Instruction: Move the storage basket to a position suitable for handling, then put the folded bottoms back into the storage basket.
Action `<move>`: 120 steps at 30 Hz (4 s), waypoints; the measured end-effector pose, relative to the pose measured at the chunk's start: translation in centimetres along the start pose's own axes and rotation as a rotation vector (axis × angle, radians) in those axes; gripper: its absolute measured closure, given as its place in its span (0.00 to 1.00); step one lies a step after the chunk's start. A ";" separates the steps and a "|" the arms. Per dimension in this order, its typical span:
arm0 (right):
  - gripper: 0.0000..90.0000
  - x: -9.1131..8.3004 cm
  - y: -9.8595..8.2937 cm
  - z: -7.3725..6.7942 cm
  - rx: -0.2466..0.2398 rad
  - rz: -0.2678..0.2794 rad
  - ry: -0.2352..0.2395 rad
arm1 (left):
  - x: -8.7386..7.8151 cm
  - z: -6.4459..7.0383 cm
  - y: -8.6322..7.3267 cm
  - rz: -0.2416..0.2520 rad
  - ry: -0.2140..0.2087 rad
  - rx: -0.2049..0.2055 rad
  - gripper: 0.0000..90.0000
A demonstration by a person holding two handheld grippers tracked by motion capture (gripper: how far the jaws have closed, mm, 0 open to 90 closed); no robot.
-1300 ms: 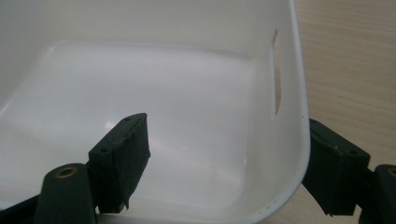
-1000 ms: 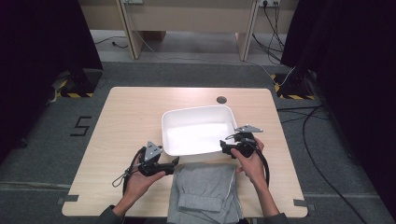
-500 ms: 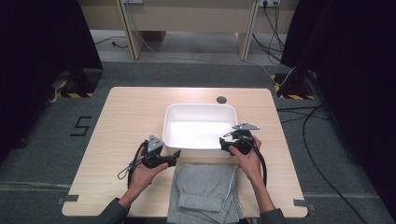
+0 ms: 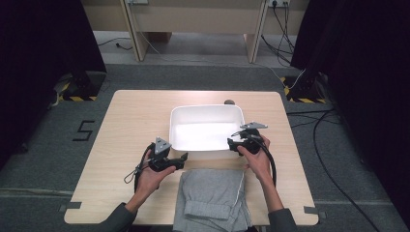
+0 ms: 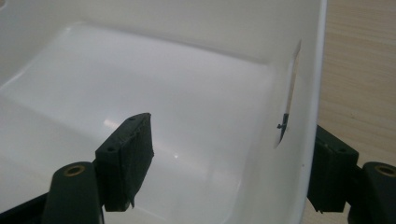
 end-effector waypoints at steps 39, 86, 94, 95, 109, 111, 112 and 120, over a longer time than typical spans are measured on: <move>0.21 -10.5 -4.5 0.6 0.045 0.232 0.090 | -6.4 -0.1 -3.7 -0.048 -0.111 -0.030 0.19; 0.26 -11.3 -9.9 -1.1 0.078 0.159 0.162 | -12.3 1.6 -9.9 -0.132 -0.112 0.032 0.19; 0.26 -11.4 -10.1 -1.6 0.063 0.156 0.177 | -12.6 3.0 -10.7 -0.144 -0.142 0.035 0.19; 0.26 -11.4 -10.1 -1.7 0.069 0.155 0.179 | -12.7 3.1 -10.8 -0.149 -0.146 0.036 0.19; 0.25 -11.2 -10.3 -2.2 0.066 0.143 0.203 | -12.3 5.9 -11.2 -0.155 -0.227 0.036 0.17; 0.25 -11.1 -10.2 -2.2 0.069 0.143 0.207 | -12.0 6.5 -11.1 -0.154 -0.252 0.030 0.16; 0.25 -11.1 -10.2 -2.2 0.068 0.141 0.209 | -11.9 6.8 -11.1 -0.154 -0.260 0.030 0.16; 0.25 -11.1 -10.3 -2.2 0.075 0.131 0.207 | -11.1 9.6 -11.0 -0.165 -0.348 0.047 0.16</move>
Point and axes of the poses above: each handheld gripper's, and its own axes: x roughly forward along the jaws, y roughly out of its top, z roughly to its right, the point moved 6 cm from there along x, roughly forward along the jaws, and after that the axes turned 9 degrees about z, right-handed, at the moved point
